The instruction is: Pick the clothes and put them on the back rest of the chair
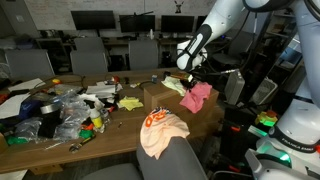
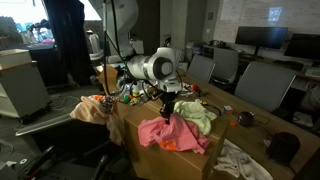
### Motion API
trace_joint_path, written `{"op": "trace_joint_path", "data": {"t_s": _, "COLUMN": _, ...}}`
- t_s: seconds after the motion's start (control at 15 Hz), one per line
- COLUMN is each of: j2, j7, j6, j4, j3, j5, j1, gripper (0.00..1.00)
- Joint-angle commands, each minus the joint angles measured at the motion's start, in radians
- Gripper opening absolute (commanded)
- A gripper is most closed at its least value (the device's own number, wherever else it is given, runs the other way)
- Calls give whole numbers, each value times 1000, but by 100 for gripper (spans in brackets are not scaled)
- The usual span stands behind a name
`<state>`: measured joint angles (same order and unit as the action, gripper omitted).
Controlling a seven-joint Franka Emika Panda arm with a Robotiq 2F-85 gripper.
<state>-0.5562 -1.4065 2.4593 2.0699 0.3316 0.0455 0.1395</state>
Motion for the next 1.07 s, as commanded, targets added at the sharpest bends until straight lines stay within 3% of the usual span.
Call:
{"op": "trace_joint_path", "data": {"t_s": 0.0, "j2": 146, "j7": 1, "j6": 19, "j4": 95, "j3": 18, "j5": 7, "j1": -32, "gripper": 6}}
{"op": "trace_joint_path", "data": {"t_s": 0.53, "j2": 415, "j7": 24, "j6": 39, "j4": 204, "j3": -22, "j5": 15, "j1": -36, "gripper": 5}}
{"op": "trace_joint_path", "data": {"t_s": 1.0, "j2": 560, "j7": 53, "j6": 33, "j4": 241, "j3": -87, "j5": -1, "j1": -23, "gripper": 4}}
